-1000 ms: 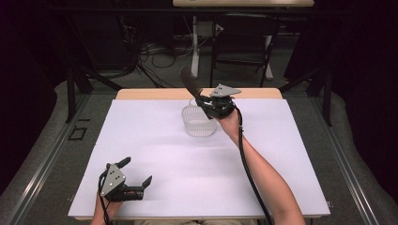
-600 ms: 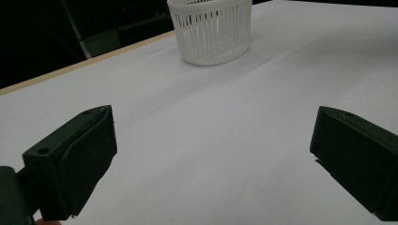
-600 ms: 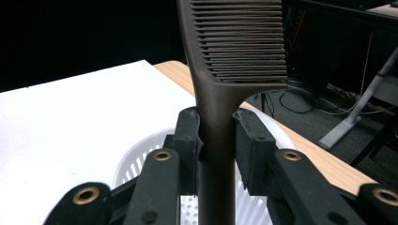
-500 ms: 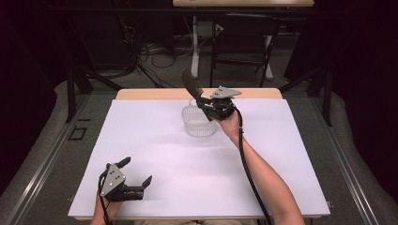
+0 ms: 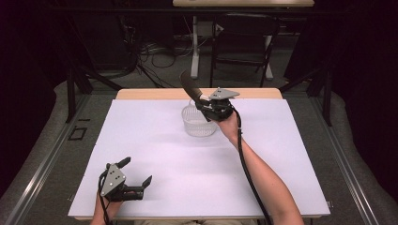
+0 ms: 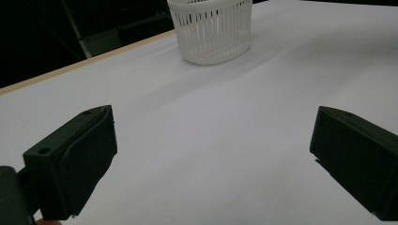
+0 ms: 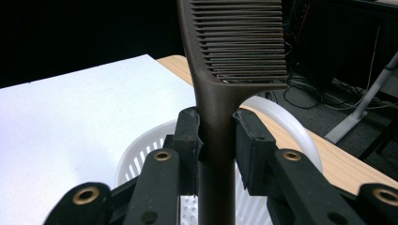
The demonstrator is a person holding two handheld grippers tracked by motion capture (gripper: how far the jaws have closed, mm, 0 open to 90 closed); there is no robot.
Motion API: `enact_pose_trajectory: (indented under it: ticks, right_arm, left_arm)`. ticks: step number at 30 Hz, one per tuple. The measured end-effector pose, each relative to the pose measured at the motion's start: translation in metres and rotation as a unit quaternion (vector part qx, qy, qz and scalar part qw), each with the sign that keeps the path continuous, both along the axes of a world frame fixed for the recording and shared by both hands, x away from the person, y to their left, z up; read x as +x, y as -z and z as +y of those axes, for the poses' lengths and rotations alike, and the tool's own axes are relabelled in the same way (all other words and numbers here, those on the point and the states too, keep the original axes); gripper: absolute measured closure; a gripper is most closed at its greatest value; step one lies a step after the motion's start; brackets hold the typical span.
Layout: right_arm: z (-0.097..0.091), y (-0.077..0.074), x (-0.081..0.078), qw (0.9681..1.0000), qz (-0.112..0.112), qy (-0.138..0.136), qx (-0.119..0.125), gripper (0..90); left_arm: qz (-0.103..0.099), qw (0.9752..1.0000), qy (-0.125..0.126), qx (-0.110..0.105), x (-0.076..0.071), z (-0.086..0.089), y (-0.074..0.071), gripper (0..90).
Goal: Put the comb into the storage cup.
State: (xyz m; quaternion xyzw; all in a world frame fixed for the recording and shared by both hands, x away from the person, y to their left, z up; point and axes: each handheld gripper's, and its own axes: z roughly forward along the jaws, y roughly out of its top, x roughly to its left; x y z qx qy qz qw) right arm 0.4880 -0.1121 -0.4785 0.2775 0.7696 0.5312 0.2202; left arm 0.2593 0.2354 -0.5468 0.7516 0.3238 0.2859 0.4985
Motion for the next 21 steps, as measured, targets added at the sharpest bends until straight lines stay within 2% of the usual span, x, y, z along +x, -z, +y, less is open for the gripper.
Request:
enact_pose_trajectory:
  ticks: [21]
  right_arm:
    - [0.0005,0.0055,0.0023,0.9998,0.015,-0.003,-0.010,72.1]
  left_arm:
    - [0.000,1.0000,-0.001,0.002,0.0000,-0.0003,0.0003,1.4]
